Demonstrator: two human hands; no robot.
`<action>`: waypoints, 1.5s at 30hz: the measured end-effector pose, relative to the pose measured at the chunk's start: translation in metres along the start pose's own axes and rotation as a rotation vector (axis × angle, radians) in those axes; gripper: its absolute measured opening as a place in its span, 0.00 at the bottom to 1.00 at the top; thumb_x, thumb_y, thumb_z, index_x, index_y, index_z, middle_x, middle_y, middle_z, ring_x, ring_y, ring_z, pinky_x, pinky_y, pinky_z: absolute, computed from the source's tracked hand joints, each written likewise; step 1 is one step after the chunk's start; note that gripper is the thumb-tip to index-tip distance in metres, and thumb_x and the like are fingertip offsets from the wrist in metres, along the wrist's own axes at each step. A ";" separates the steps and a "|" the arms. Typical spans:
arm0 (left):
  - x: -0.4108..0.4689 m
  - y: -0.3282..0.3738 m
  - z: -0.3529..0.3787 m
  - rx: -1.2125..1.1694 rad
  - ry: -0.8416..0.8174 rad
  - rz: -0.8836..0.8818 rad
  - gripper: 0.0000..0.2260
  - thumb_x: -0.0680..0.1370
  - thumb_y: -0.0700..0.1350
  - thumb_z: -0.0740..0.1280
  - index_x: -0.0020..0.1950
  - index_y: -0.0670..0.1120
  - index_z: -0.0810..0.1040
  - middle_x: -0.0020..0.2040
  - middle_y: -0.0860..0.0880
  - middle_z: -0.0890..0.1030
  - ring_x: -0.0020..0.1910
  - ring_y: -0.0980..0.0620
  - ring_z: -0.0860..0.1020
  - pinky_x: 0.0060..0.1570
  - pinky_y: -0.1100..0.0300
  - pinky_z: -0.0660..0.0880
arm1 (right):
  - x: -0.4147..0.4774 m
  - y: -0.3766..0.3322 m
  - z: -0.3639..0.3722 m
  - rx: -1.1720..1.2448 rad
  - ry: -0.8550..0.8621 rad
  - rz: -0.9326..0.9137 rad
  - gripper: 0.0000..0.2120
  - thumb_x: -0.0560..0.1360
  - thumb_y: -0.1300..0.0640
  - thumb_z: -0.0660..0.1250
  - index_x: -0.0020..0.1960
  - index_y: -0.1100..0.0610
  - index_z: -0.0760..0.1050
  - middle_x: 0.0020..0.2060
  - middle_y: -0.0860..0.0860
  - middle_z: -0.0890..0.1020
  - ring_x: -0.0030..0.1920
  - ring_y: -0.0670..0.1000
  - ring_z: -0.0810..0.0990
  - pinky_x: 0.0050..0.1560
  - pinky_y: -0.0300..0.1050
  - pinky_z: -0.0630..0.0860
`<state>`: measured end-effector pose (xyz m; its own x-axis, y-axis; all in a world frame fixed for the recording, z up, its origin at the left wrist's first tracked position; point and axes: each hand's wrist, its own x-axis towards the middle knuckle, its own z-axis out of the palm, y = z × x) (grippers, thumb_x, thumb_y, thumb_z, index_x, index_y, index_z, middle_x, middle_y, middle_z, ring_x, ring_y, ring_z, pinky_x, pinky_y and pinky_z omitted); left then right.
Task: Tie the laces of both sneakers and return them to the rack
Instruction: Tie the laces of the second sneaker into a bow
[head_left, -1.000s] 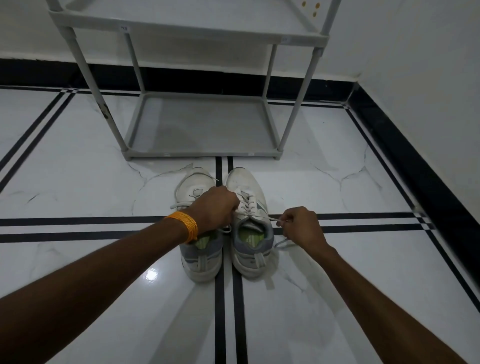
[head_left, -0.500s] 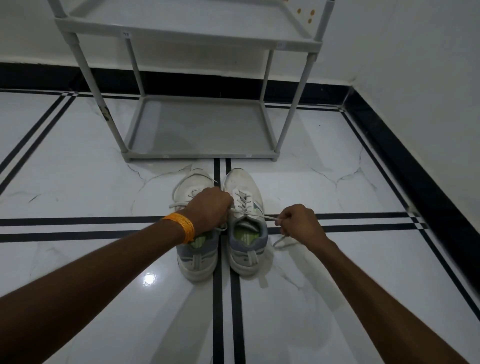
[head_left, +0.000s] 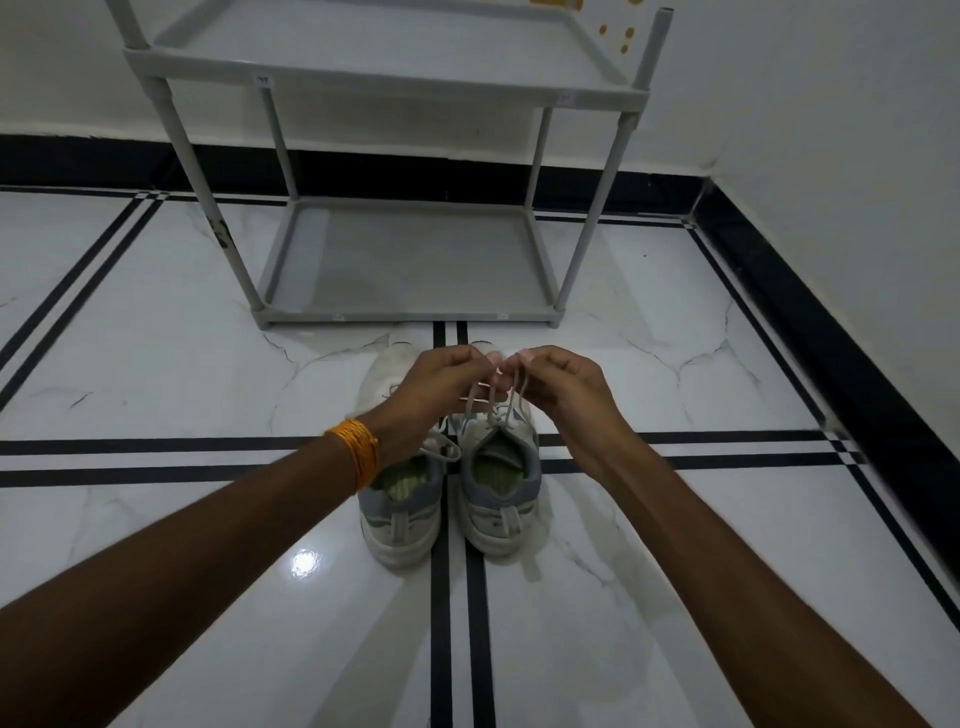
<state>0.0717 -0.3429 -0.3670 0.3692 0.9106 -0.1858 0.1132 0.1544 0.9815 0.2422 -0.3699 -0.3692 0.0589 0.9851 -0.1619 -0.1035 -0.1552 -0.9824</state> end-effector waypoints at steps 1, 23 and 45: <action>0.000 -0.003 0.004 -0.012 0.039 0.014 0.17 0.80 0.51 0.64 0.48 0.37 0.79 0.46 0.43 0.85 0.45 0.48 0.84 0.44 0.59 0.80 | 0.002 0.002 0.001 -0.011 0.002 -0.003 0.10 0.79 0.60 0.65 0.53 0.66 0.80 0.49 0.63 0.85 0.50 0.57 0.85 0.56 0.49 0.80; 0.012 -0.018 0.005 0.183 -0.080 0.173 0.11 0.77 0.42 0.70 0.54 0.39 0.71 0.37 0.41 0.84 0.30 0.54 0.80 0.33 0.66 0.75 | 0.005 0.008 -0.006 -0.458 -0.138 0.041 0.15 0.72 0.67 0.72 0.57 0.57 0.80 0.41 0.58 0.87 0.40 0.55 0.87 0.42 0.46 0.84; 0.015 -0.017 0.000 -0.001 -0.192 -0.090 0.08 0.75 0.39 0.71 0.50 0.39 0.75 0.35 0.43 0.82 0.24 0.58 0.77 0.23 0.70 0.69 | 0.004 0.006 -0.006 -0.840 -0.300 -0.215 0.15 0.73 0.66 0.71 0.57 0.54 0.79 0.40 0.49 0.84 0.39 0.42 0.84 0.41 0.33 0.79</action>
<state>0.0749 -0.3320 -0.3864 0.5267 0.8032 -0.2781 0.1531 0.2322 0.9605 0.2482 -0.3669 -0.3765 -0.2789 0.9589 -0.0521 0.6429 0.1462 -0.7519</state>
